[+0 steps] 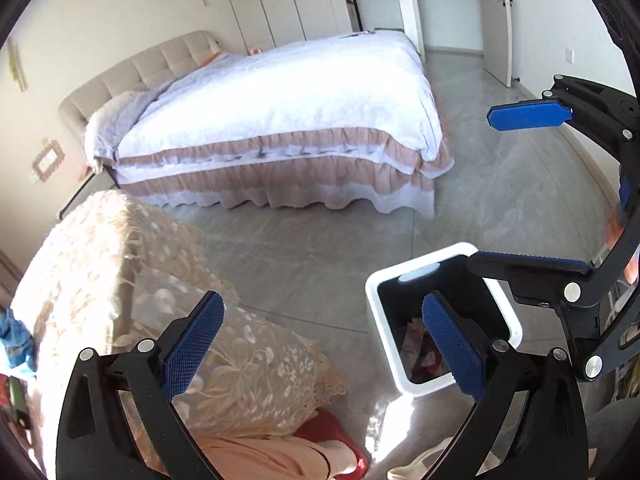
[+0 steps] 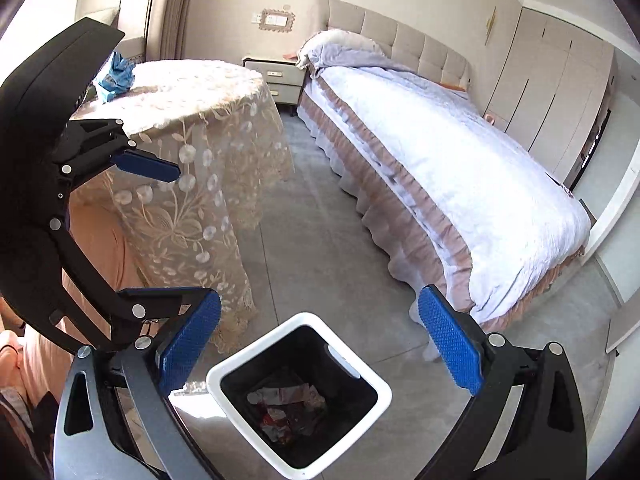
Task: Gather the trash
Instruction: 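Move both tools back from the bin to the table, then grasp the purple wrapper with the left tool while the right tool grasps the blue bag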
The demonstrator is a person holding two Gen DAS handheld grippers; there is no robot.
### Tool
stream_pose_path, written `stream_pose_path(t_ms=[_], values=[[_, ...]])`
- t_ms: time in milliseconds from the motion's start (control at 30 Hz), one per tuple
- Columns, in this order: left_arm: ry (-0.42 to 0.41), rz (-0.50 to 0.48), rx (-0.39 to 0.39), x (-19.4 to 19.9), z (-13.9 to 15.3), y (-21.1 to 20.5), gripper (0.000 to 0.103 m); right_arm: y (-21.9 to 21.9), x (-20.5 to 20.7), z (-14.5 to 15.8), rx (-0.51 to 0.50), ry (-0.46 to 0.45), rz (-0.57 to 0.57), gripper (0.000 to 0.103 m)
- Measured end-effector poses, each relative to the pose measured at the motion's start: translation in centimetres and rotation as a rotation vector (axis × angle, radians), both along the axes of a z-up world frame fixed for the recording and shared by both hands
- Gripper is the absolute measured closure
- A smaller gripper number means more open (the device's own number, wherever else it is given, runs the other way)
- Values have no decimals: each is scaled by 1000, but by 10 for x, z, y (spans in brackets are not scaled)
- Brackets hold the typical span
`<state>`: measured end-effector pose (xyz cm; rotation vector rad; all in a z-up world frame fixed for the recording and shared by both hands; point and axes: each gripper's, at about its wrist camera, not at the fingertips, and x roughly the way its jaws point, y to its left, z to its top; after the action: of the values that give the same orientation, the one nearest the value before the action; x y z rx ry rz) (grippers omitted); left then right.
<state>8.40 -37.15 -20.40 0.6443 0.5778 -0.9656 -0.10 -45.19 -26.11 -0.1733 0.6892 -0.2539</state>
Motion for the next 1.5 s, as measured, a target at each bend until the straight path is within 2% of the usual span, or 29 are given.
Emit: stream_pose_path(t_ms=[300, 433, 533, 667, 900, 1100, 1333, 1500], values=[[-56, 260, -118, 39, 48, 82, 5, 49, 43, 43, 35, -170, 106, 5], [-70, 406, -144, 55, 58, 122, 5, 72, 69, 55, 44, -228, 140, 5], [-61, 518, -169, 69, 62, 151, 5, 88, 87, 61, 109, -266, 179, 5], [-52, 625, -198, 88, 68, 189, 5, 115, 112, 69, 138, -295, 233, 5], [-61, 757, -250, 109, 79, 244, 5, 156, 151, 78, 157, -285, 322, 5], [-113, 851, -235, 124, 83, 274, 5, 189, 184, 85, 185, -280, 392, 5], [-77, 944, -198, 161, 72, 308, 5, 217, 236, 83, 213, -202, 427, 5], [-15, 977, -171, 191, 56, 323, 5, 239, 275, 76, 205, -119, 447, 5]])
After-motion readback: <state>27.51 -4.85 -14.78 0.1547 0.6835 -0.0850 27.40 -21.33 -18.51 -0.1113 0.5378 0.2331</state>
